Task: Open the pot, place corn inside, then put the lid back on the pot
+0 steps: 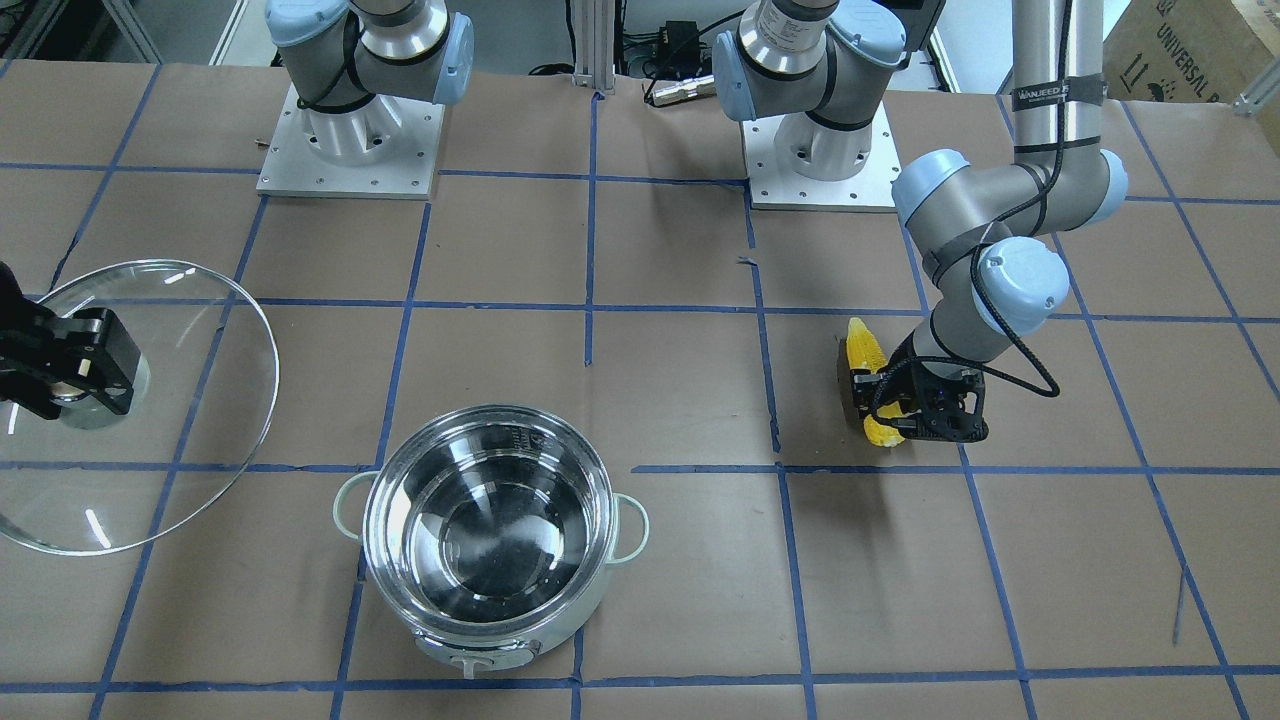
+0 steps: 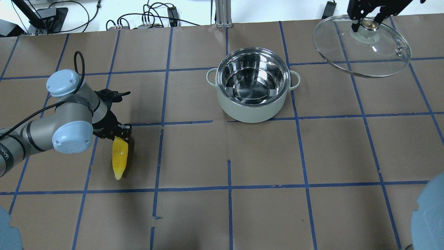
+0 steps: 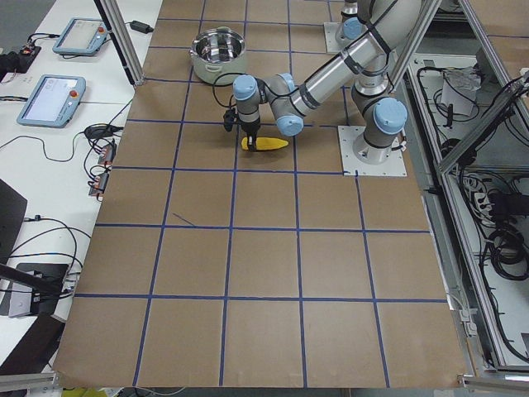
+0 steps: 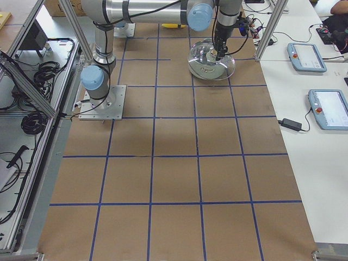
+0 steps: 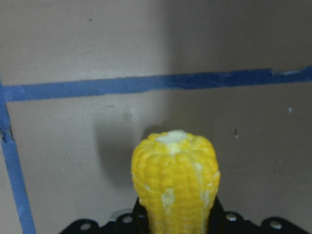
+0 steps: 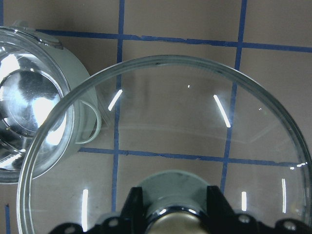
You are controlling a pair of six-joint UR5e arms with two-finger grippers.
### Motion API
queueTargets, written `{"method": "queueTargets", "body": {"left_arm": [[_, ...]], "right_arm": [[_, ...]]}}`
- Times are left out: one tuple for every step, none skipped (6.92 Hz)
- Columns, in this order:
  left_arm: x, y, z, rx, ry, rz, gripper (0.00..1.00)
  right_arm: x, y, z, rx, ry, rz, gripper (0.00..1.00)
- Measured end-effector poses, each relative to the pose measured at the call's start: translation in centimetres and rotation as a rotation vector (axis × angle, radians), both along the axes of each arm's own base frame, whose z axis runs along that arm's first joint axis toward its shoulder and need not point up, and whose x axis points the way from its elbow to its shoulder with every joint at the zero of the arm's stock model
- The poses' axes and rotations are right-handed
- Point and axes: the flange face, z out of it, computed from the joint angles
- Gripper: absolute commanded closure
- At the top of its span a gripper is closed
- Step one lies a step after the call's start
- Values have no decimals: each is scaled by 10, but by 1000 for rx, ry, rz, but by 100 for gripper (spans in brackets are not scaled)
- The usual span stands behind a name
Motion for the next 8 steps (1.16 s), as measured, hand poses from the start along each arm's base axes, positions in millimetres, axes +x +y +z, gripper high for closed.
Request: {"method": "queueTargets", "body": {"left_arm": [[-14, -15, 24, -11, 6, 7, 68], [-43, -38, 55, -21, 12, -4, 68], [-81, -61, 87, -32, 13, -7, 68], [-124, -83, 116, -53, 24, -2, 68], [-167, -106, 145, -87, 53, 5, 68], [-206, -129, 168, -107, 91, 32, 68], [-248, -154, 183, -110, 130, 73, 68], [-291, -176, 187, -122, 151, 80, 68]], "right_arm": [[0, 0, 1, -1, 0, 0, 91], [0, 0, 1, -1, 0, 0, 91], [1, 0, 2, -2, -1, 4, 91], [3, 0, 2, -3, -3, 12, 91], [11, 0, 2, -5, -4, 33, 91], [25, 1, 3, -6, -2, 64, 92], [34, 2, 5, -7, 0, 81, 93], [40, 5, 6, 2, -1, 88, 94]]}}
